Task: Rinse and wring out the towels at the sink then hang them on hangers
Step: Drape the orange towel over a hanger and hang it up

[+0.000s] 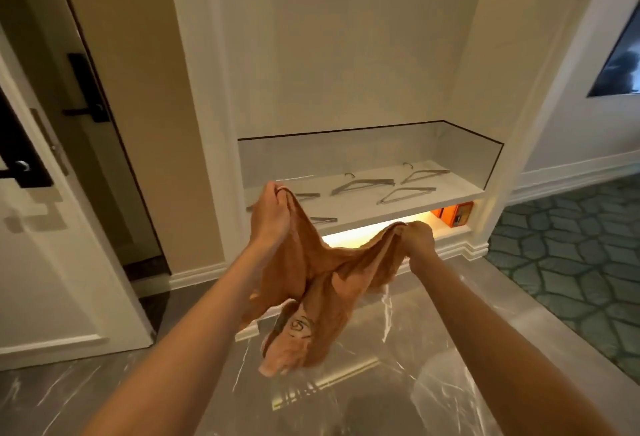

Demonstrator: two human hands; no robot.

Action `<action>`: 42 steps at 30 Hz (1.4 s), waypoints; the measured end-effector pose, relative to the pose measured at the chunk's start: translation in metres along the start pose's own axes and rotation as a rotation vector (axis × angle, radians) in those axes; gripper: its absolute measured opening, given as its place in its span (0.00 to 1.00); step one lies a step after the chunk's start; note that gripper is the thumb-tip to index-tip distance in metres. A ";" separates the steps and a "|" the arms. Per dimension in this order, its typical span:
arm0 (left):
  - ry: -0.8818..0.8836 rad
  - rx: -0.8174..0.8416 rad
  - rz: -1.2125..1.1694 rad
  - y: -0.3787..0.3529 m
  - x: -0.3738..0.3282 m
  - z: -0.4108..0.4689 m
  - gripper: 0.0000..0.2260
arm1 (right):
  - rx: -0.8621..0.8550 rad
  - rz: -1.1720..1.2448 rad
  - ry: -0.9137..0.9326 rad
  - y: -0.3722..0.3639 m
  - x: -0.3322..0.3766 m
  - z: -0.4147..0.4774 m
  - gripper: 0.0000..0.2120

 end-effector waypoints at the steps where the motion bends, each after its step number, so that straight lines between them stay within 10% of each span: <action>1: -0.013 0.017 -0.014 -0.017 -0.002 0.021 0.08 | 0.006 0.030 0.010 -0.004 0.006 0.018 0.04; 9: -0.346 0.236 0.137 -0.160 -0.049 0.144 0.10 | 0.725 -0.008 0.306 -0.099 0.095 0.112 0.23; 14: -0.260 0.220 -0.002 -0.230 -0.044 0.231 0.09 | 0.830 -0.042 0.332 -0.117 0.145 0.206 0.08; 21: 0.116 0.426 -0.414 -0.326 0.008 0.325 0.07 | 0.837 0.475 0.193 -0.099 0.199 0.331 0.06; 25: 0.144 0.688 -0.255 -0.402 0.042 0.340 0.06 | 0.861 0.546 0.211 -0.098 0.220 0.395 0.06; 31: 0.177 0.531 0.025 -0.459 0.089 0.438 0.05 | 0.718 0.687 0.275 -0.078 0.236 0.515 0.07; 36: 0.255 0.276 -0.212 -0.508 0.066 0.528 0.11 | 0.563 0.610 0.236 -0.048 0.240 0.617 0.12; 42: 0.210 0.531 -0.436 -0.616 -0.003 0.579 0.13 | 0.610 0.316 0.131 -0.059 0.222 0.699 0.23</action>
Point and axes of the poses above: each hand's wrist, its own z-axis towards the middle knuckle, its own y-axis out of the back of the hand, x = y × z, the point moved 8 cm from there along z, towards the middle knuckle, and after that the axes turned 6 degrees about -y, right-handed, at the moved point
